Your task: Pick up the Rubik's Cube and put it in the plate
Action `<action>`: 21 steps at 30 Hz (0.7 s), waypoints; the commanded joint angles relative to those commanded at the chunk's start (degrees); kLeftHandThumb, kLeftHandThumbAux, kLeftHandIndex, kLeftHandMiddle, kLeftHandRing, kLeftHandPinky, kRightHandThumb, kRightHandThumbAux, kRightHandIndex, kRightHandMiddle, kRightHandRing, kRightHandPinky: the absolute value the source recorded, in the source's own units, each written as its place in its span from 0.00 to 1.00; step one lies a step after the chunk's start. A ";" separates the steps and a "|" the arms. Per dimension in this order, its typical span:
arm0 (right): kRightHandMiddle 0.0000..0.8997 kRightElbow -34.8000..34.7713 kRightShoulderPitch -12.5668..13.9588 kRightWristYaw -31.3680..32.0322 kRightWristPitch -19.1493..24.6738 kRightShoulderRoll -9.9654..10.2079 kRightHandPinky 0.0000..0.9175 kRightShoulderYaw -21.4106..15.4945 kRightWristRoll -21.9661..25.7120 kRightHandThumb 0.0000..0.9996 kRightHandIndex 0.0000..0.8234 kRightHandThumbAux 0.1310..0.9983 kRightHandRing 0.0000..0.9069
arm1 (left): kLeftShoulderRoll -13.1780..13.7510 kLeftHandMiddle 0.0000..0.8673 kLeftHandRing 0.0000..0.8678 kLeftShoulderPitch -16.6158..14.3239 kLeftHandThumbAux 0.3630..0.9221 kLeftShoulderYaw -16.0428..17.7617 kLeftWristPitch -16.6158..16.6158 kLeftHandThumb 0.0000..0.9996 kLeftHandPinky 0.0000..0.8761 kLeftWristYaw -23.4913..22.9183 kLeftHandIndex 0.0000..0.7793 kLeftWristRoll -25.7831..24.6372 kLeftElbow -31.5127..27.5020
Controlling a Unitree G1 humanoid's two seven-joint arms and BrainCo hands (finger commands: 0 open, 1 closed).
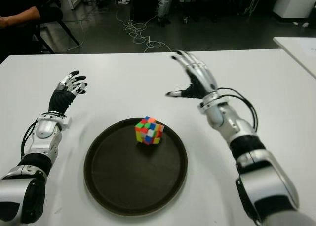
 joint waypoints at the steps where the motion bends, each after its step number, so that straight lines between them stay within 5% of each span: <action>1: 0.00 0.62 -0.29 -0.12 0.48 0.14 0.00 0.12 0.00 0.00 0.00 0.59 0.00 | 0.03 0.27 0.28 0.01 0.32 -0.01 -0.01 0.05 0.33 0.01 0.18 0.03 -0.02; 8: 0.00 3.75 -1.53 -0.99 3.98 0.73 0.00 0.70 0.31 0.00 0.00 0.59 0.00 | 0.12 0.28 0.29 0.08 0.32 -0.20 -0.28 0.04 0.33 0.38 0.19 0.30 -0.26; 14: 0.00 6.88 -2.50 -1.63 7.20 3.40 0.01 0.02 2.17 0.00 0.00 0.61 0.00 | 0.26 0.27 0.29 0.06 0.33 -0.47 -0.33 0.06 0.33 0.82 0.18 0.75 -0.06; 21: 0.16 13.21 -2.52 1.28 4.98 7.09 0.19 -4.60 9.40 0.00 0.13 0.66 0.17 | 0.08 0.27 0.29 -0.16 0.32 -0.28 -0.75 0.06 0.34 0.40 0.17 0.53 0.20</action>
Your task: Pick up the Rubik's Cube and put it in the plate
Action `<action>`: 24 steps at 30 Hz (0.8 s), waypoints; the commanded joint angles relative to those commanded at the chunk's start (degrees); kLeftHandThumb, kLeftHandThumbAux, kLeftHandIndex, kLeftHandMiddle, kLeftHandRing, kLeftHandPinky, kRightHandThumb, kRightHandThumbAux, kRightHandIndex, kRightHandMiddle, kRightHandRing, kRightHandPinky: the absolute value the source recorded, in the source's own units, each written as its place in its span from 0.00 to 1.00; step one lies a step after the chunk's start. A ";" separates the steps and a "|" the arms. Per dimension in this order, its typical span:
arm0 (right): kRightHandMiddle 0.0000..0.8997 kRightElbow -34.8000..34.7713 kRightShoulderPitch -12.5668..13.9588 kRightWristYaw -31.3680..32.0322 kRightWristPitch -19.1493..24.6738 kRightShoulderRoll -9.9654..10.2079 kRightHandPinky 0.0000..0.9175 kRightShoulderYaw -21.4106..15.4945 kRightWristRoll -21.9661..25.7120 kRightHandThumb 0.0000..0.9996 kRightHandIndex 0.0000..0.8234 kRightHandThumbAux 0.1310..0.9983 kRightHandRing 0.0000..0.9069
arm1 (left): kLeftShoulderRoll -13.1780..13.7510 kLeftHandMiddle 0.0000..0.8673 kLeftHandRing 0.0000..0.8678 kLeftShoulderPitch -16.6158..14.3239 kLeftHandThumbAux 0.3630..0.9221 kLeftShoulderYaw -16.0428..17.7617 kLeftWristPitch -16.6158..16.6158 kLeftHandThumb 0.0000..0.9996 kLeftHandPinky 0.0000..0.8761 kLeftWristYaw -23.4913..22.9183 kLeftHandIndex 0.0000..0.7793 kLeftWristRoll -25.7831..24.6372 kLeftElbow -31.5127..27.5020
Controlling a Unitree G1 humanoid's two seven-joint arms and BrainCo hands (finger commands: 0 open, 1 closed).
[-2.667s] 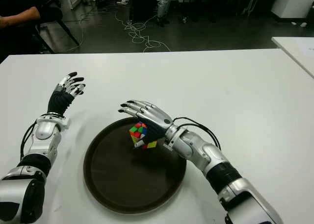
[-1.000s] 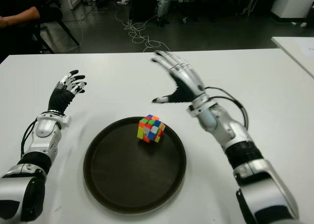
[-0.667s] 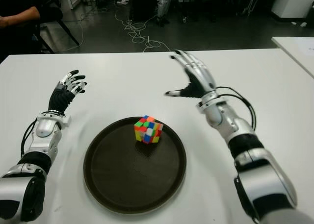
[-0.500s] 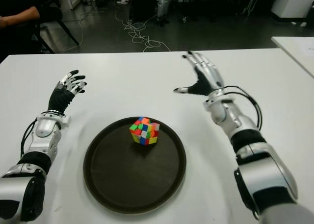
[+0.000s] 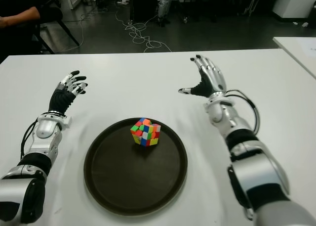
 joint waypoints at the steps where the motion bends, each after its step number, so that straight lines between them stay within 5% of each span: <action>1: 0.17 0.38 0.08 0.94 -0.09 0.36 0.20 -0.85 1.23 0.00 0.14 0.65 0.18 | 0.01 0.27 0.29 0.00 0.32 0.02 -0.01 0.06 0.34 -0.10 0.17 -0.05 -0.01; 6: 0.22 1.45 -0.07 5.76 1.04 2.37 0.24 -5.56 7.64 0.00 0.19 0.65 0.23 | 0.13 0.26 0.29 -0.18 0.30 -0.04 0.31 0.05 0.32 -0.16 0.17 0.05 0.16; 13: 0.28 1.43 -1.83 17.50 6.51 5.41 0.37 -17.17 21.94 0.00 0.23 0.72 0.31 | 0.31 0.26 0.28 -0.15 0.29 -0.20 0.38 0.05 0.32 -0.12 0.17 0.27 0.12; 24: 0.32 -0.08 -3.65 17.41 11.80 9.99 0.41 -22.30 28.42 0.00 0.26 0.87 0.35 | 0.22 0.27 0.29 0.09 0.33 -0.10 0.36 0.04 0.34 -0.01 0.18 0.16 -0.15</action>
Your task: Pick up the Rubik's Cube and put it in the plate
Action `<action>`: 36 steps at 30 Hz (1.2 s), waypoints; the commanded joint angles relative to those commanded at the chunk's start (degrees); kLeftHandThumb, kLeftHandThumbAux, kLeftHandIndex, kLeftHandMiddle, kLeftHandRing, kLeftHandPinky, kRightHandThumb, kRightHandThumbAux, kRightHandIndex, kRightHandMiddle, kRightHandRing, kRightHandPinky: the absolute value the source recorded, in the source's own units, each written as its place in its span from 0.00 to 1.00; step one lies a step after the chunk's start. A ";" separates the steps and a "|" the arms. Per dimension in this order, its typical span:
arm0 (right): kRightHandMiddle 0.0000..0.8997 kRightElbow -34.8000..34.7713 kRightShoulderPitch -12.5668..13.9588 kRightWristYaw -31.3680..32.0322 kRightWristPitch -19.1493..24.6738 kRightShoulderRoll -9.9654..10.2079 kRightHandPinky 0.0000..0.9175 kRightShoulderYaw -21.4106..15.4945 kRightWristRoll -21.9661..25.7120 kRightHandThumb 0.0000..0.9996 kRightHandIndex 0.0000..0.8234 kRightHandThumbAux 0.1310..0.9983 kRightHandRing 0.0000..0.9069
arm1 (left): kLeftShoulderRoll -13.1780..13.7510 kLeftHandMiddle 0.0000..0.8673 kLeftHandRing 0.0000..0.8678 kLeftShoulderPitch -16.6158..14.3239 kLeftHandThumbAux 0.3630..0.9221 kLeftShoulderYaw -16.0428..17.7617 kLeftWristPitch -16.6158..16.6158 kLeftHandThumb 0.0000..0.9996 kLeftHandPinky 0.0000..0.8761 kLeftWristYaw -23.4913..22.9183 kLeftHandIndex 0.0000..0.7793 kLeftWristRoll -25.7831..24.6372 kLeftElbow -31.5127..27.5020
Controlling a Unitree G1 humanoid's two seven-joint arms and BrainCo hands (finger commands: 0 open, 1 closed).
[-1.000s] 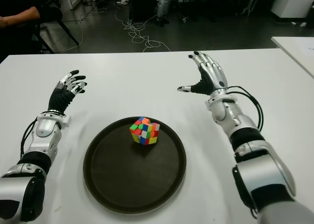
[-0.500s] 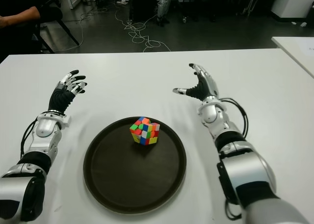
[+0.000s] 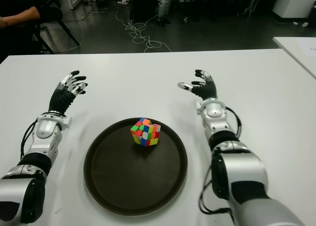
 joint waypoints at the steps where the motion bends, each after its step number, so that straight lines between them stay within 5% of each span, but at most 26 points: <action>1: 0.32 -0.11 0.07 -0.38 0.14 0.59 0.41 -0.27 0.31 0.00 0.27 0.88 0.35 | -0.01 0.27 0.29 0.02 0.33 -0.01 -0.03 0.05 0.34 -0.03 0.18 -0.01 -0.01; 11: 0.38 -1.83 1.65 -2.73 -0.97 1.86 0.44 -1.51 1.65 0.03 0.32 0.91 0.40 | -0.28 0.29 0.31 0.27 0.33 0.10 -0.40 0.06 0.36 -0.15 0.19 -0.24 -0.38; 27: 0.40 -20.10 16.38 -8.11 -8.81 6.76 0.46 2.16 -0.97 0.13 0.38 0.90 0.42 | -0.13 0.27 0.29 0.37 0.30 0.21 -0.37 0.06 0.35 -0.95 0.18 -0.55 -0.35; 28: 0.41 -21.31 17.15 -8.50 -8.82 6.94 0.45 2.70 -1.51 0.15 0.38 0.90 0.42 | -0.10 0.26 0.29 0.39 0.30 0.27 -0.44 0.05 0.34 -1.22 0.17 -0.66 -0.39; 29: 0.41 -22.24 17.70 -8.76 -8.72 7.07 0.45 3.07 -1.87 0.34 0.42 0.83 0.42 | -0.08 0.26 0.29 0.40 0.31 0.32 -0.48 0.05 0.34 -1.40 0.17 -0.73 -0.42; 32: 0.41 -24.33 18.84 -9.29 -8.37 7.09 0.45 4.16 -3.00 0.57 0.47 0.74 0.42 | -0.05 0.26 0.28 0.41 0.32 0.39 -0.43 0.04 0.32 -1.60 0.17 -0.77 -0.45; 36: 0.41 -25.69 19.92 -9.90 -9.27 6.90 0.44 5.43 -4.64 0.65 0.49 0.71 0.42 | -0.09 0.27 0.29 0.56 0.33 0.46 -0.49 0.05 0.33 -1.60 0.19 -0.77 -0.55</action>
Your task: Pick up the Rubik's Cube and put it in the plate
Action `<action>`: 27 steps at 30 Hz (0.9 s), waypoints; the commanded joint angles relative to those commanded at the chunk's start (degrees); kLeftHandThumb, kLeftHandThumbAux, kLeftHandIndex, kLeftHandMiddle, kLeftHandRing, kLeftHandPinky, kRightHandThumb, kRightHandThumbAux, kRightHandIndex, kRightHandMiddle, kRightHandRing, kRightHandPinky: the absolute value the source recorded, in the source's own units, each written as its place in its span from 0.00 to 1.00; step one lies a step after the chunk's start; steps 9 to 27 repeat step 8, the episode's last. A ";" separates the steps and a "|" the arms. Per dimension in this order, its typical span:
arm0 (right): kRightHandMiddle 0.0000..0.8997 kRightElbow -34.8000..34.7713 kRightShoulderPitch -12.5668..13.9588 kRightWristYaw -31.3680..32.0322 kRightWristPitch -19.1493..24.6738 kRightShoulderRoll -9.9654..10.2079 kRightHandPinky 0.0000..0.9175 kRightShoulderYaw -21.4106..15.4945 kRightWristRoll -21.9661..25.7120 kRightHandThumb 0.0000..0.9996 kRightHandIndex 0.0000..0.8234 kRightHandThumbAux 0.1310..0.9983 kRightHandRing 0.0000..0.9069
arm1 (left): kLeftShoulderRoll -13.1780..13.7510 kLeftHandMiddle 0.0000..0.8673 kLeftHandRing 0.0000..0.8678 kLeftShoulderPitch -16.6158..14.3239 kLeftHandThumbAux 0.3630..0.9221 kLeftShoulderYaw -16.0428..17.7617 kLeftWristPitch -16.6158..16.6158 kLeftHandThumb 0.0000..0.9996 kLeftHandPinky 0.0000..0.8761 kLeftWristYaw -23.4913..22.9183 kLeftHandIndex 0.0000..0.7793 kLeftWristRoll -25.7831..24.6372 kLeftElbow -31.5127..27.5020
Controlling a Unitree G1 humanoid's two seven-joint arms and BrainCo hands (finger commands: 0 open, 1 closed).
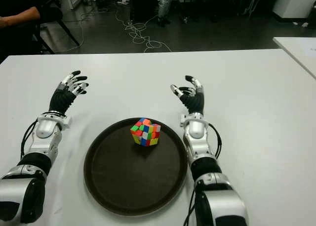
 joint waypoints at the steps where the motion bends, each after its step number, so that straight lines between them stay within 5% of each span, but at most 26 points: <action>1: 0.42 -0.11 0.13 -0.18 -0.33 -0.06 0.44 0.22 -0.33 0.66 0.49 0.71 0.42 | -0.01 0.27 0.29 0.00 0.34 0.01 0.01 0.05 0.33 0.03 0.19 0.01 -0.01; 8: 0.41 1.32 -0.12 -2.50 -2.87 -1.32 0.44 1.75 -3.60 0.67 0.49 0.70 0.41 | 0.19 0.27 0.29 0.23 0.34 -0.20 -0.24 0.05 0.33 0.57 0.19 0.49 -0.16; 27: 0.41 1.32 -0.12 -2.50 -2.87 -1.32 0.44 1.75 -3.60 0.67 0.49 0.70 0.41 | 0.19 0.27 0.29 0.23 0.34 -0.20 -0.24 0.05 0.33 0.57 0.19 0.49 -0.16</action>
